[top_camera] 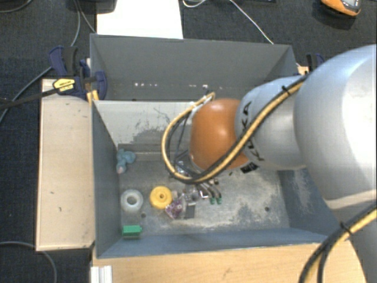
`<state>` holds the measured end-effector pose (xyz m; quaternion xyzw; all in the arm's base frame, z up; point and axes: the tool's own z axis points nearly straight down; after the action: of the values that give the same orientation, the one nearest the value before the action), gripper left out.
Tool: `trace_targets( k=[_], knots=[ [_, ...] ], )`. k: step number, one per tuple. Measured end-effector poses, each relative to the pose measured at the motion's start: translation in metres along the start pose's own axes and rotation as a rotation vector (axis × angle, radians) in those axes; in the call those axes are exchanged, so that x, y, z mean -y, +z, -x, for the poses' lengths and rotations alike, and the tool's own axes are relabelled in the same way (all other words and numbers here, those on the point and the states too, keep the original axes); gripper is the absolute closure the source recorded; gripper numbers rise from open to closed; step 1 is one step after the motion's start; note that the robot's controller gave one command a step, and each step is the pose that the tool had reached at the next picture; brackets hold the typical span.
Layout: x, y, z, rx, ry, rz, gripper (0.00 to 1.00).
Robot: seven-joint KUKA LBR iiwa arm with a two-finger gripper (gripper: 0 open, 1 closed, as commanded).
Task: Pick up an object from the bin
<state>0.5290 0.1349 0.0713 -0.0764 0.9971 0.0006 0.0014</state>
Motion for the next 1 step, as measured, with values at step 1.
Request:
trace_targets(
  k=[1],
  knots=[
    [-0.0147, 0.001, -0.0143, -0.014, 0.32, 0.001, 1.0]
  ],
)
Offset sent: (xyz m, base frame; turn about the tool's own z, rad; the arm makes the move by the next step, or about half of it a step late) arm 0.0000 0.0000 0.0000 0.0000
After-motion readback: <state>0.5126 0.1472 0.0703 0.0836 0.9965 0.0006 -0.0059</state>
